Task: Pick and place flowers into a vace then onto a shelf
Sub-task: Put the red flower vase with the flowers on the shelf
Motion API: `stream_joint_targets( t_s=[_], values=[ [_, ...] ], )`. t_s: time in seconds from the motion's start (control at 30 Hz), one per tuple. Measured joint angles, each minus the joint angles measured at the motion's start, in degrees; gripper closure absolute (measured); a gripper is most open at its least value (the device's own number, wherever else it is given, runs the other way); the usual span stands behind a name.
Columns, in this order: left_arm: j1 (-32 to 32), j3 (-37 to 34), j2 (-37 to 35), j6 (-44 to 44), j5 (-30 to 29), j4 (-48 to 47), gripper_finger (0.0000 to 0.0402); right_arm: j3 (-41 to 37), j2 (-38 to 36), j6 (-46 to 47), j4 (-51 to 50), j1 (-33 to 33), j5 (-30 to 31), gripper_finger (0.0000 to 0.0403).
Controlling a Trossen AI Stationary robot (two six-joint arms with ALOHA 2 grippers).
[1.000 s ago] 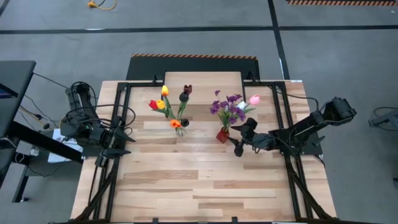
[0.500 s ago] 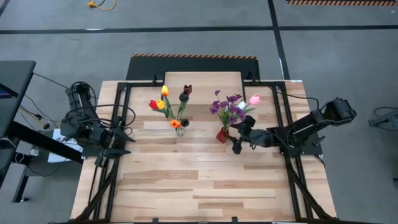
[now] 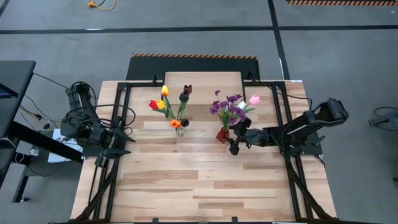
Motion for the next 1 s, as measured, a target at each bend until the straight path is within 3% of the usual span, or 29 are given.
stream_joint_targets(
  t_s=[0.37, 1.0],
  values=[
    [-0.01, 0.0, 0.0, -0.45, 0.0, -0.02, 0.0217, 6.38, 11.32, -4.06, 2.18, -0.88, 0.25, 0.0142],
    [0.0, 0.0, 0.0, -1.98, -0.01, -1.49, 0.0217, 7.59, 9.65, -4.67, 2.79, -1.4, 0.68, 0.0142]
  ],
)
